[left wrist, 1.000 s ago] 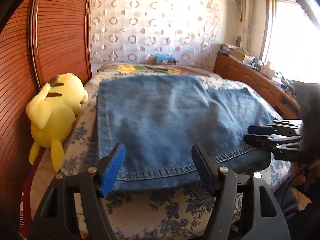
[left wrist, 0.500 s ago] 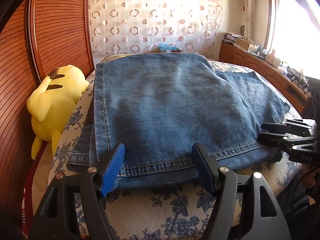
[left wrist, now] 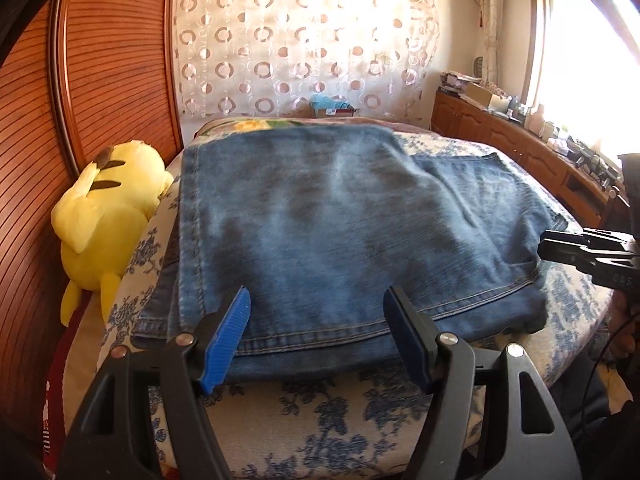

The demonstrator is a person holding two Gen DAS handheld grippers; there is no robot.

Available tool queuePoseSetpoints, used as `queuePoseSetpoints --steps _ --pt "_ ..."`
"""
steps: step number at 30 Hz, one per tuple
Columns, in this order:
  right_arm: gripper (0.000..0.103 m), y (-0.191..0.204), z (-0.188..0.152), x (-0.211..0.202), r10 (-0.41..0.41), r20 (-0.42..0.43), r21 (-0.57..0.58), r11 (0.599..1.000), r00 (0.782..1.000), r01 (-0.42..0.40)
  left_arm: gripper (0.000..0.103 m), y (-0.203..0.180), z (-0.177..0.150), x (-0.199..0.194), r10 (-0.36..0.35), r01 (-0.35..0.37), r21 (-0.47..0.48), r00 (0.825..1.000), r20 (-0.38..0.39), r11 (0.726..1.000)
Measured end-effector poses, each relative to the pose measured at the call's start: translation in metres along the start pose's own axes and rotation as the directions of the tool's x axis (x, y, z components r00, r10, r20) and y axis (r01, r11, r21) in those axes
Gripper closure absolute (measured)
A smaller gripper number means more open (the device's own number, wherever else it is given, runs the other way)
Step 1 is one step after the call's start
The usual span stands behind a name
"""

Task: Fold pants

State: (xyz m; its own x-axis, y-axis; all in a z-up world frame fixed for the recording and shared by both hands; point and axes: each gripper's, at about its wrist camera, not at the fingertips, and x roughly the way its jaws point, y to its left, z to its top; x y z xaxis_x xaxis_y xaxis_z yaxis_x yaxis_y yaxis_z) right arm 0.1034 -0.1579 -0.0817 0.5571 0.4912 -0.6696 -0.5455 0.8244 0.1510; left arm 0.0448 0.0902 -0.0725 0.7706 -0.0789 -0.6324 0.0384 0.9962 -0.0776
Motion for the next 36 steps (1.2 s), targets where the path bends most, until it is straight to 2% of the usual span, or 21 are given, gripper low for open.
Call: queuePoseSetpoints --steps 8,18,26,36 --pt "0.069 -0.060 -0.018 -0.030 -0.139 0.013 0.078 0.987 0.990 0.138 0.034 -0.033 0.013 0.006 -0.055 0.054 0.051 0.998 0.010 0.997" --pt "0.063 -0.121 -0.039 -0.059 -0.276 0.002 0.158 0.949 0.961 0.273 0.034 -0.076 0.017 0.028 -0.102 0.104 0.105 0.995 -0.019 0.989" --pt "0.060 -0.150 -0.036 -0.053 -0.318 -0.025 0.182 0.931 0.948 0.317 0.034 -0.084 0.008 0.041 -0.099 0.104 0.118 0.994 -0.050 0.988" --pt "0.060 -0.175 -0.022 -0.040 -0.303 -0.066 0.221 0.925 0.951 0.310 0.033 -0.084 0.001 0.045 -0.082 0.085 0.125 0.996 -0.033 0.988"
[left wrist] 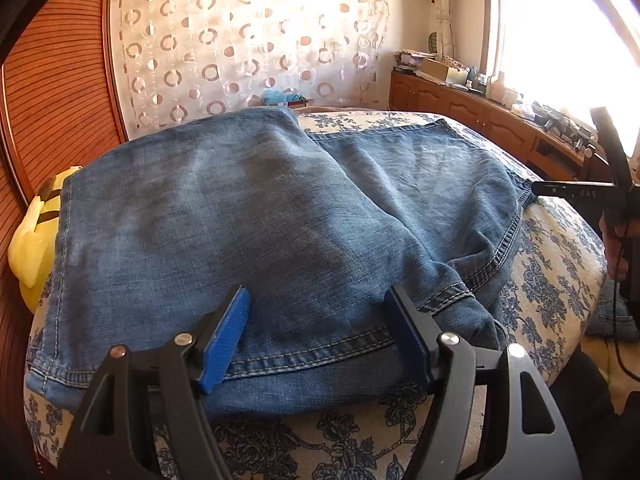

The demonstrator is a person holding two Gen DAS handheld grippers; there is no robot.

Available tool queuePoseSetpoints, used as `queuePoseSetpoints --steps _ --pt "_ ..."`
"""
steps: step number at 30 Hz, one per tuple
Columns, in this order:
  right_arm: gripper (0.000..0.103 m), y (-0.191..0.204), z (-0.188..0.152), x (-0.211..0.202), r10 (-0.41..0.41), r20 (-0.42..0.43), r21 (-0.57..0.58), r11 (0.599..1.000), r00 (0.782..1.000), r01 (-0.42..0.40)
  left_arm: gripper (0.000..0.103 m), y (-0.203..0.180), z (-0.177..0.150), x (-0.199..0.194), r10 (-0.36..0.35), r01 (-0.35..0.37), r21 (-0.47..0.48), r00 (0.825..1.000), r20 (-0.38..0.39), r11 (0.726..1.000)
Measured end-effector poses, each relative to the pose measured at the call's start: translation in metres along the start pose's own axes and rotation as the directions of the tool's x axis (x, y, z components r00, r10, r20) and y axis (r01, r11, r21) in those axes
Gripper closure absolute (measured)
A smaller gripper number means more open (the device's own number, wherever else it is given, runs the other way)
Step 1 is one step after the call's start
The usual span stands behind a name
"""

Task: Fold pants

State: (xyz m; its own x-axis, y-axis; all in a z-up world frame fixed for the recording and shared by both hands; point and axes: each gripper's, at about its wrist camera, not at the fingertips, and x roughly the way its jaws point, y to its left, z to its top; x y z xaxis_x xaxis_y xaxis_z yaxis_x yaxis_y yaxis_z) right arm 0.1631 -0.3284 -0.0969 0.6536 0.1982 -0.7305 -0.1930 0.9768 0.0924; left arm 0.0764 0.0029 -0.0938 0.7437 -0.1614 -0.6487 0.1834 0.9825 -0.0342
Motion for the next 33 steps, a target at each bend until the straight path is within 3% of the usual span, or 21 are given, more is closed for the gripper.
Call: queuePoseSetpoints --steps 13,16,18,26,33 --pt "0.061 0.007 0.007 0.016 -0.038 -0.034 -0.048 0.998 0.999 0.036 0.031 0.000 -0.004 -0.002 0.004 -0.004 -0.004 1.000 0.020 1.000" --pt "0.072 0.009 0.005 0.015 -0.024 -0.032 -0.058 0.998 0.999 0.022 0.031 0.000 -0.004 -0.002 0.003 -0.003 -0.005 1.000 0.017 1.000" --pt "0.086 0.010 0.005 0.013 0.004 -0.034 -0.062 0.998 0.999 -0.006 0.031 -0.001 -0.003 -0.002 0.002 -0.002 -0.008 1.000 0.013 1.000" --pt "0.092 -0.010 0.006 -0.016 0.032 0.049 0.001 0.999 0.998 -0.032 0.031 0.001 0.002 -0.007 -0.015 0.015 -0.022 1.000 0.003 1.000" --pt "0.093 -0.016 -0.004 -0.041 0.037 0.065 -0.013 0.999 0.997 -0.036 0.031 -0.004 0.006 -0.016 -0.029 0.029 -0.011 0.999 0.018 1.000"
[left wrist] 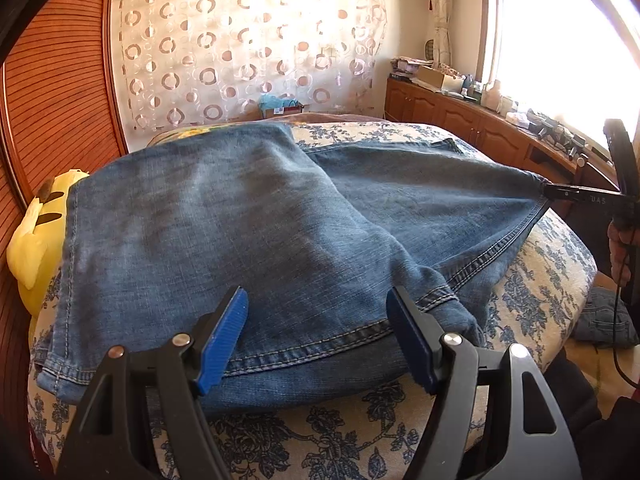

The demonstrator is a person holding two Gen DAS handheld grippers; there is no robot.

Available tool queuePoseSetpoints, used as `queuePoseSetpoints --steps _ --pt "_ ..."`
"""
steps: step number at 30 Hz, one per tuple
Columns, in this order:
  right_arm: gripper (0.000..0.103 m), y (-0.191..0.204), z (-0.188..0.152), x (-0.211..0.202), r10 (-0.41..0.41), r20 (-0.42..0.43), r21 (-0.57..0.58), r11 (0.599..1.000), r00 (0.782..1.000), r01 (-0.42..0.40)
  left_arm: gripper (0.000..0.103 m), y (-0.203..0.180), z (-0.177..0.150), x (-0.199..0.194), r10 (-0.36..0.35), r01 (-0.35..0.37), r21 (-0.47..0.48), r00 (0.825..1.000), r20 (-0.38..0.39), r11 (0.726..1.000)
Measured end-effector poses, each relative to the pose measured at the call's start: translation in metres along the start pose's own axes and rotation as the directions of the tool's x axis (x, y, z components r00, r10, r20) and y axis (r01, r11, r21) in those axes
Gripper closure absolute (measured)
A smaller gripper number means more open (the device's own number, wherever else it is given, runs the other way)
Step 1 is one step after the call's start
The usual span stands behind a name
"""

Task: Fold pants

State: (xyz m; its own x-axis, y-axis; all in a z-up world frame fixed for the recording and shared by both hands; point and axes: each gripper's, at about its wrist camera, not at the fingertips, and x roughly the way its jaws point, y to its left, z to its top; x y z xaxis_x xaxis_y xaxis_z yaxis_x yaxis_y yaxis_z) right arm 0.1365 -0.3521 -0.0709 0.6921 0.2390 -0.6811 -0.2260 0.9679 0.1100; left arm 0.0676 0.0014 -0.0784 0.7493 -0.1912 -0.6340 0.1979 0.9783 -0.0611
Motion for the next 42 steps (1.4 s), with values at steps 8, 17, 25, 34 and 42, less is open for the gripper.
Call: queuePoseSetpoints --steps 8,17,25,34,42 --pt "0.093 -0.002 -0.004 -0.016 -0.002 0.031 0.022 1.000 1.000 0.001 0.031 -0.002 0.002 -0.008 0.002 -0.002 0.014 1.000 0.010 1.000" --pt "0.091 0.002 -0.014 0.002 -0.024 -0.029 0.030 0.999 0.999 0.025 0.031 0.012 -0.001 0.003 0.025 -0.025 -0.007 0.999 -0.022 1.000" --pt "0.083 -0.005 -0.019 0.010 -0.012 -0.054 0.077 0.997 0.998 0.016 0.031 0.012 -0.004 0.009 0.025 -0.026 -0.011 0.999 -0.036 1.000" --pt "0.063 -0.001 -0.021 0.019 -0.001 -0.070 0.095 0.995 0.998 0.008 0.031 0.014 -0.001 0.008 0.008 -0.009 -0.030 0.999 -0.036 0.999" --pt "0.064 0.001 -0.015 0.018 0.026 -0.060 0.108 0.994 0.998 -0.020 0.024 0.017 0.008 -0.002 0.007 -0.008 -0.050 1.000 -0.014 0.999"
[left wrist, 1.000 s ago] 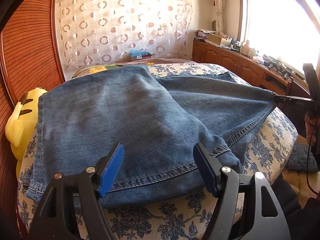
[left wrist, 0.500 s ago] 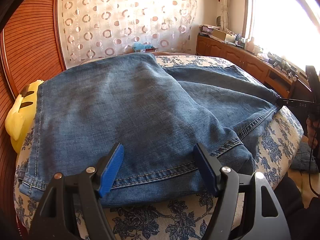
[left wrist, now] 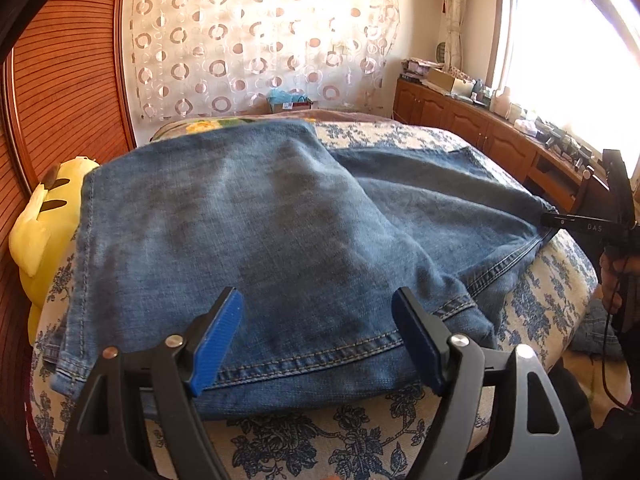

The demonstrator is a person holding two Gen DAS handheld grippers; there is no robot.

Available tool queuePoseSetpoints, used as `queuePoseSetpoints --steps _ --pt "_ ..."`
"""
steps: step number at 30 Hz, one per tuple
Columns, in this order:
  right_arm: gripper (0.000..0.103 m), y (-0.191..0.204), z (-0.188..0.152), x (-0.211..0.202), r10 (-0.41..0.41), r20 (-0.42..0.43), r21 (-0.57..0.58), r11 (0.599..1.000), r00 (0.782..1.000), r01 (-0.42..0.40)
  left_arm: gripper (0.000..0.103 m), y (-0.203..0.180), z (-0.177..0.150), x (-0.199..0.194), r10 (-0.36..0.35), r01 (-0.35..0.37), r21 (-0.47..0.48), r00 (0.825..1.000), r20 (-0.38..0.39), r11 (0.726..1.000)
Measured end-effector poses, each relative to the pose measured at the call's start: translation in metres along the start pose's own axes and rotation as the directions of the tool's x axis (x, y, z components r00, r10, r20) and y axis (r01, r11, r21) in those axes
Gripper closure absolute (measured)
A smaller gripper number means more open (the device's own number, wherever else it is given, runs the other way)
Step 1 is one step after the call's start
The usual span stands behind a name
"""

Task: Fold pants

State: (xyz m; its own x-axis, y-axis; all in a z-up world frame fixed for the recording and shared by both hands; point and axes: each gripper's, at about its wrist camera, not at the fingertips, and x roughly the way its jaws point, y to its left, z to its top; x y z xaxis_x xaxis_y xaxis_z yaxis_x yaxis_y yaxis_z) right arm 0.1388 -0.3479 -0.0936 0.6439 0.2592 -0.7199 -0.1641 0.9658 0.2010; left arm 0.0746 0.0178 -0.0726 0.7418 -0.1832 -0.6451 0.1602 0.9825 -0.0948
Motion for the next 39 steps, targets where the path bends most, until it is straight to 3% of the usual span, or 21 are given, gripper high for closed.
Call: queuePoseSetpoints --steps 3,8,19,26,36,39 --pt "0.077 0.004 0.002 -0.002 0.003 0.007 -0.009 1.000 1.000 -0.003 0.022 -0.001 0.003 -0.004 0.012 -0.012 0.004 1.000 0.012 1.000" --pt "0.088 0.016 0.011 -0.009 0.033 0.028 -0.025 0.999 0.999 -0.032 0.022 -0.001 0.005 -0.007 0.016 -0.016 0.017 1.000 0.015 1.000" --pt "0.090 0.113 0.048 -0.023 0.186 0.083 -0.197 0.966 0.979 -0.167 0.022 0.014 0.008 -0.028 0.052 -0.052 -0.007 0.997 0.049 0.999" --pt "0.091 0.188 0.059 -0.013 0.315 0.049 -0.296 0.911 0.948 -0.287 0.022 0.036 0.005 -0.041 0.091 -0.089 -0.038 0.993 0.068 0.995" --pt "0.093 0.284 0.069 -0.010 0.463 0.000 -0.402 0.812 0.886 -0.424 0.022 0.072 0.000 -0.056 0.145 -0.136 -0.104 0.986 0.081 0.985" --pt "0.093 0.297 0.065 -0.005 0.462 -0.015 -0.425 0.800 0.887 -0.424 0.022 0.073 -0.001 -0.056 0.147 -0.138 -0.108 0.986 0.078 0.985"
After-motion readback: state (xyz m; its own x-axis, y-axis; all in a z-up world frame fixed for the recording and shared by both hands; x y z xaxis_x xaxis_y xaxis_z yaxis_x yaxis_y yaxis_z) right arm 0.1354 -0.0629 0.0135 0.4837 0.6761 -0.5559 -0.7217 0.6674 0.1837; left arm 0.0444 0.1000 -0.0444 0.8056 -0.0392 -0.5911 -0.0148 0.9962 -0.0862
